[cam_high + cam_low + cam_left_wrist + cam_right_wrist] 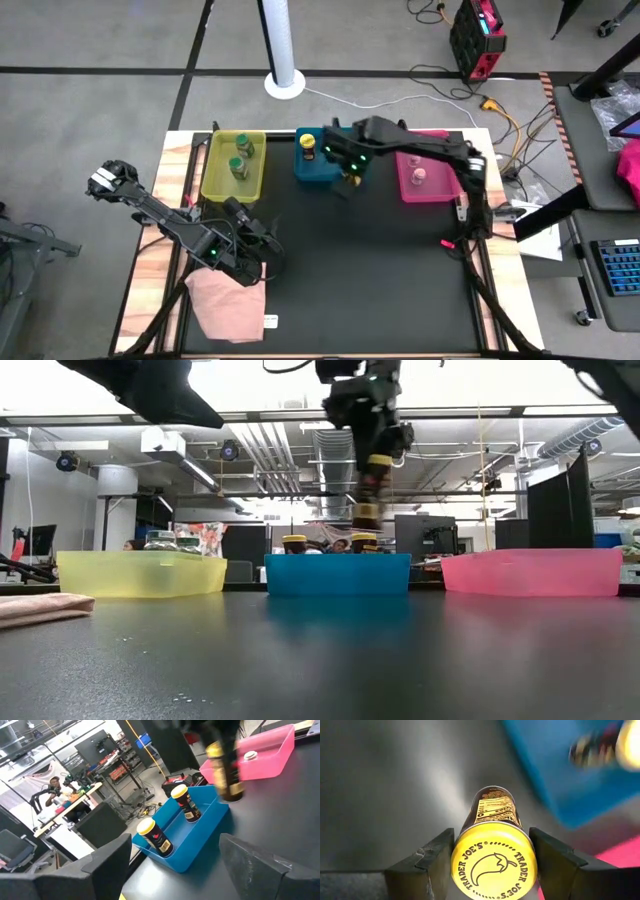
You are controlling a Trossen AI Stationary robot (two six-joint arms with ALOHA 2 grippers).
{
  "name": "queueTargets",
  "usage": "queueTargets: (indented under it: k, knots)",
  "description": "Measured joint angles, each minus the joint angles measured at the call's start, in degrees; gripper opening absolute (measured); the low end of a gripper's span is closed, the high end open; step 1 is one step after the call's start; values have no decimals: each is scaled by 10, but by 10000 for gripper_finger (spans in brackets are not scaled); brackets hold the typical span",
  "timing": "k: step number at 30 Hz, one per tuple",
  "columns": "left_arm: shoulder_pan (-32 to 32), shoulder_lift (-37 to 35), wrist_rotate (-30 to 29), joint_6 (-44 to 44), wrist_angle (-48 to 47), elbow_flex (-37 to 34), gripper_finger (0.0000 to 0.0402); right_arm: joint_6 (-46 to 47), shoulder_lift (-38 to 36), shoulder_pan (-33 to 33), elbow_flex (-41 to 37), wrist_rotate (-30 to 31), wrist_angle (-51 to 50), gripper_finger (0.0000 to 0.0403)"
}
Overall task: Sort spices by type
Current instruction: Put the yellow seasoning bottle into the blue bin
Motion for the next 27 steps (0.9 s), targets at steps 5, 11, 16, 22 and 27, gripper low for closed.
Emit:
queueTargets:
  k: [5, 11, 16, 22, 27]
  knots:
    - [0, 0, -1, 0, 0, 0, 285, -45, 81, -32, 128, 4, -1, 217]
    - [0, 0, -13, -7, 0, -1, 285, -28, 118, -68, 170, 16, 41, 217]
    - [0, 0, -14, -13, -3, -2, 285, -25, 126, -94, 169, 46, 48, 217]
    - [0, 0, -14, -14, -3, -2, 285, -31, 128, -114, 169, 44, 53, 217]
    - [0, 0, -14, -14, -3, -2, 285, -36, 129, -113, 168, 42, 36, 217]
